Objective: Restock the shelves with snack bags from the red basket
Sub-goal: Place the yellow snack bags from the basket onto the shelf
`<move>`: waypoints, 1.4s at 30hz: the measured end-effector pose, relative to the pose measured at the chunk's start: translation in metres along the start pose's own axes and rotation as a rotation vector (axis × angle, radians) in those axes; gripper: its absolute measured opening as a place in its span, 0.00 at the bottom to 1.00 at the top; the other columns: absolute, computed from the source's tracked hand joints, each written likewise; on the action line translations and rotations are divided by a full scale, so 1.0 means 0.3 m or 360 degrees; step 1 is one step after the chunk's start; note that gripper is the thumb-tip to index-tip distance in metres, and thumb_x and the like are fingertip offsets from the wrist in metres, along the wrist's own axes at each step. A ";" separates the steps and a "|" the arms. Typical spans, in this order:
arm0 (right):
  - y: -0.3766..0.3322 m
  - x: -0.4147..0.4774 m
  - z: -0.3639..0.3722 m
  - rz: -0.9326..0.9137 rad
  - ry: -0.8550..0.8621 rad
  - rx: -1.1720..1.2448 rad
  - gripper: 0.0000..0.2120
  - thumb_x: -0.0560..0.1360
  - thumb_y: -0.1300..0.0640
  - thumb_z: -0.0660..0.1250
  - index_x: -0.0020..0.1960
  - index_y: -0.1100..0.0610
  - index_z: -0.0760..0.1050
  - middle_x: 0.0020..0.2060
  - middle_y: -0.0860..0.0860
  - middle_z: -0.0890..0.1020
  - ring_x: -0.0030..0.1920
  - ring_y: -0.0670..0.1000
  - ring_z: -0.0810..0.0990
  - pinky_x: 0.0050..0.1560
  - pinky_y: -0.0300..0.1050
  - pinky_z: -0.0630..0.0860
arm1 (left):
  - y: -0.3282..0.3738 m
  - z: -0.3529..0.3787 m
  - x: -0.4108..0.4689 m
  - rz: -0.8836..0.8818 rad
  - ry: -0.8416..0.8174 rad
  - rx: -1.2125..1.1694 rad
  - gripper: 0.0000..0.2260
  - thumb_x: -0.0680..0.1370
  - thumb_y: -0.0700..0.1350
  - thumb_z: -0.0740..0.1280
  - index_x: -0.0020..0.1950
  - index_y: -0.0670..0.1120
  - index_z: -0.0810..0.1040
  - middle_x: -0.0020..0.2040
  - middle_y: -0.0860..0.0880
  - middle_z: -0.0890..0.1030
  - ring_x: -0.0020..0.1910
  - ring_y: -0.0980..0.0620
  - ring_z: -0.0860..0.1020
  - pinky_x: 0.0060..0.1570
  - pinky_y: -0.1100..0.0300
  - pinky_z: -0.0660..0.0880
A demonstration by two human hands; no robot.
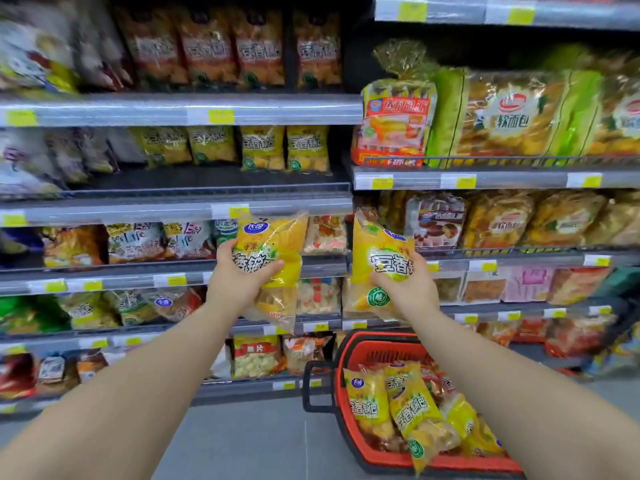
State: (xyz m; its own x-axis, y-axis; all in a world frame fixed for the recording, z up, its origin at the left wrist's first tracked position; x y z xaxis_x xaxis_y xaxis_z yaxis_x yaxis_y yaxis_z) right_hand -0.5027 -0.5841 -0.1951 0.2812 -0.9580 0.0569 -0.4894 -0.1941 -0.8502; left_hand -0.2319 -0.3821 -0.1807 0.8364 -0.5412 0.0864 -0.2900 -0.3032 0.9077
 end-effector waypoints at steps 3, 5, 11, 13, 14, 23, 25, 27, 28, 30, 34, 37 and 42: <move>-0.141 -0.065 0.106 -0.0038 0.0064 0.0052 0.45 0.65 0.38 0.74 0.75 0.48 0.57 0.68 0.49 0.71 0.65 0.56 0.72 0.59 0.53 0.74 | -0.014 -0.198 0.054 0.0065 0.0058 -0.0009 0.44 0.63 0.64 0.76 0.72 0.54 0.60 0.66 0.51 0.71 0.64 0.46 0.71 0.53 0.56 0.67; -0.230 -0.107 0.186 -0.0085 0.0081 0.0077 0.45 0.65 0.38 0.73 0.75 0.49 0.56 0.68 0.50 0.71 0.63 0.56 0.73 0.58 0.56 0.75 | -0.019 -0.330 0.099 0.0121 0.0086 -0.0003 0.43 0.63 0.64 0.76 0.72 0.53 0.62 0.67 0.50 0.71 0.64 0.46 0.72 0.56 0.56 0.69; -0.466 -0.201 0.387 -0.0205 0.0134 0.0062 0.45 0.65 0.38 0.73 0.74 0.46 0.56 0.69 0.48 0.69 0.66 0.54 0.70 0.60 0.55 0.73 | -0.062 -0.627 0.208 0.0212 0.0081 0.0024 0.38 0.60 0.62 0.78 0.65 0.53 0.70 0.53 0.58 0.76 0.46 0.61 0.75 0.41 0.66 0.70; -0.533 -0.217 0.440 -0.0277 0.0161 0.0027 0.44 0.65 0.39 0.74 0.75 0.46 0.57 0.71 0.47 0.67 0.69 0.53 0.67 0.63 0.53 0.71 | -0.092 -0.678 0.243 0.0208 0.0034 0.0026 0.38 0.58 0.62 0.79 0.65 0.53 0.72 0.53 0.57 0.77 0.49 0.57 0.76 0.46 0.60 0.72; -0.562 -0.220 0.467 -0.0303 0.0161 -0.0001 0.44 0.66 0.40 0.74 0.75 0.46 0.57 0.71 0.46 0.67 0.70 0.52 0.66 0.64 0.53 0.69 | -0.107 -0.701 0.261 0.0204 0.0034 0.0041 0.38 0.58 0.62 0.79 0.64 0.54 0.72 0.51 0.59 0.77 0.48 0.58 0.76 0.46 0.59 0.72; -0.740 -0.103 0.668 -0.0434 0.0183 -0.0074 0.36 0.66 0.42 0.74 0.71 0.44 0.64 0.67 0.46 0.73 0.66 0.52 0.70 0.55 0.45 0.69 | -0.198 -0.812 0.482 0.0012 0.0123 0.0022 0.34 0.57 0.70 0.74 0.57 0.59 0.67 0.53 0.53 0.77 0.49 0.50 0.79 0.48 0.52 0.77; -0.777 -0.044 0.719 -0.0476 0.0180 -0.0035 0.34 0.67 0.43 0.74 0.70 0.45 0.66 0.66 0.46 0.73 0.65 0.52 0.71 0.57 0.46 0.69 | -0.200 -0.818 0.548 -0.0015 0.0090 0.0016 0.35 0.55 0.70 0.75 0.57 0.59 0.68 0.52 0.53 0.79 0.45 0.48 0.82 0.48 0.49 0.79; -0.809 0.016 0.775 -0.0508 0.0173 -0.0015 0.33 0.68 0.44 0.73 0.70 0.46 0.66 0.67 0.46 0.72 0.66 0.52 0.71 0.61 0.50 0.71 | -0.210 -0.822 0.617 -0.0052 0.0047 -0.0062 0.35 0.55 0.68 0.77 0.57 0.59 0.69 0.50 0.57 0.79 0.36 0.49 0.84 0.41 0.51 0.80; -0.824 0.042 0.802 -0.0513 0.0175 -0.0012 0.33 0.68 0.44 0.73 0.70 0.45 0.66 0.68 0.46 0.72 0.67 0.51 0.70 0.62 0.51 0.71 | -0.211 -0.826 0.651 -0.0038 0.0043 -0.0072 0.35 0.55 0.67 0.77 0.56 0.59 0.69 0.49 0.59 0.78 0.35 0.50 0.84 0.40 0.53 0.80; -0.861 0.100 0.862 -0.0527 0.0162 -0.0020 0.33 0.69 0.44 0.73 0.71 0.46 0.66 0.68 0.47 0.71 0.67 0.51 0.69 0.64 0.52 0.70 | -0.216 -0.841 0.733 0.0011 0.0059 0.0020 0.35 0.56 0.68 0.77 0.57 0.58 0.71 0.49 0.62 0.75 0.43 0.53 0.82 0.44 0.54 0.77; -0.919 0.161 0.927 -0.0616 0.0171 -0.0040 0.33 0.69 0.44 0.72 0.71 0.46 0.66 0.69 0.47 0.70 0.69 0.51 0.67 0.66 0.51 0.67 | -0.230 -0.842 0.833 0.0045 -0.0066 0.0164 0.35 0.56 0.66 0.77 0.58 0.56 0.75 0.49 0.60 0.75 0.50 0.54 0.76 0.46 0.57 0.73; -0.955 0.187 0.991 -0.0640 0.0190 -0.0102 0.33 0.69 0.43 0.72 0.71 0.46 0.66 0.68 0.47 0.71 0.68 0.50 0.68 0.63 0.47 0.67 | -0.255 -0.834 0.883 -0.0013 -0.0345 0.0217 0.28 0.56 0.64 0.79 0.50 0.56 0.76 0.46 0.59 0.78 0.41 0.56 0.82 0.32 0.65 0.73; -1.037 0.190 1.073 -0.0671 0.0282 -0.0180 0.33 0.68 0.43 0.72 0.71 0.46 0.67 0.68 0.47 0.71 0.67 0.51 0.69 0.66 0.52 0.68 | -0.299 -0.814 0.910 0.0067 -0.0760 0.0616 0.29 0.53 0.67 0.77 0.50 0.59 0.75 0.47 0.60 0.74 0.41 0.60 0.77 0.36 0.63 0.69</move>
State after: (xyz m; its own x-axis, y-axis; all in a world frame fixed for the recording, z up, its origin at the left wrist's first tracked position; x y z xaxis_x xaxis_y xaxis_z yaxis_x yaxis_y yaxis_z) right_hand -0.0687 -0.5103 -0.0957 0.3340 -0.8102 0.4818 -0.4524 -0.5862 -0.6721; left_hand 0.1361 -0.3112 -0.1382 0.5458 -0.8232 -0.1561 -0.5408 -0.4884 0.6848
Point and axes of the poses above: each hand's wrist, its own x-axis towards the middle knuckle, its own z-axis out of the palm, y = z × x, the point moved 7 cm from there along x, towards the middle knuckle
